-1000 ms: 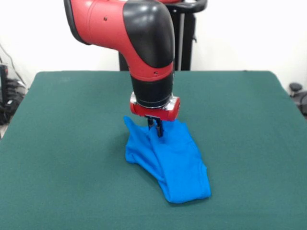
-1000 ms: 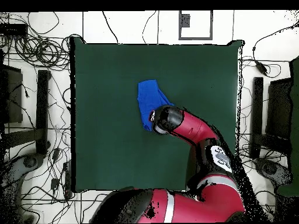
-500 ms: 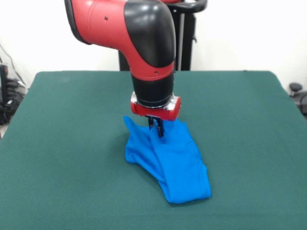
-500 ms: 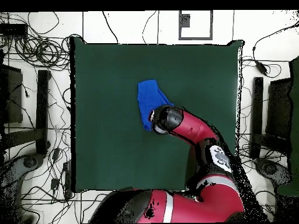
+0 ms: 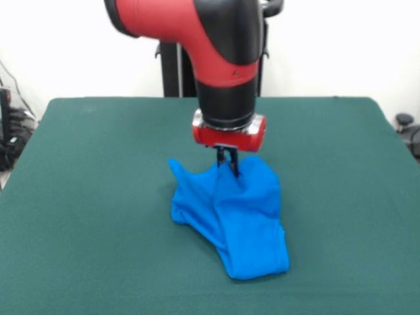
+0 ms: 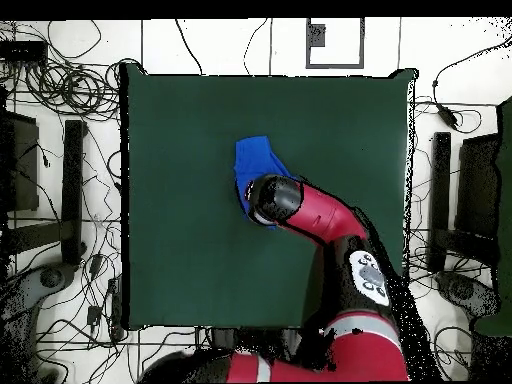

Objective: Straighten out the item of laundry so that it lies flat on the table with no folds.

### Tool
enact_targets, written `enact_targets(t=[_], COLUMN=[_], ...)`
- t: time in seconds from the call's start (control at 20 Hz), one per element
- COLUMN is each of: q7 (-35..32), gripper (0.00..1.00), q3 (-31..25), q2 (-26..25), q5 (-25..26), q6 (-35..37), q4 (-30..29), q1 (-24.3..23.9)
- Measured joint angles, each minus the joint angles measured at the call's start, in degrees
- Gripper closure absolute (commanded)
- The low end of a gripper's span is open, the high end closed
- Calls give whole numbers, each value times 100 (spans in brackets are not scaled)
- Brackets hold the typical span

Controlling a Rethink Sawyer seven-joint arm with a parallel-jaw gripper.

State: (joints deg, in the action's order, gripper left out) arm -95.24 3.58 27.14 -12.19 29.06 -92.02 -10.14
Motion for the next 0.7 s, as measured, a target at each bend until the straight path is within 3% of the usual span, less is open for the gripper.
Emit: enact_targets(t=[0.35,0.7], q7=[-5,-5], gripper=[100,100], q3=[37,51], q2=[515,723], q5=[-225,-402], q6=[1,1], q4=[-141,-274], q1=[427,646])
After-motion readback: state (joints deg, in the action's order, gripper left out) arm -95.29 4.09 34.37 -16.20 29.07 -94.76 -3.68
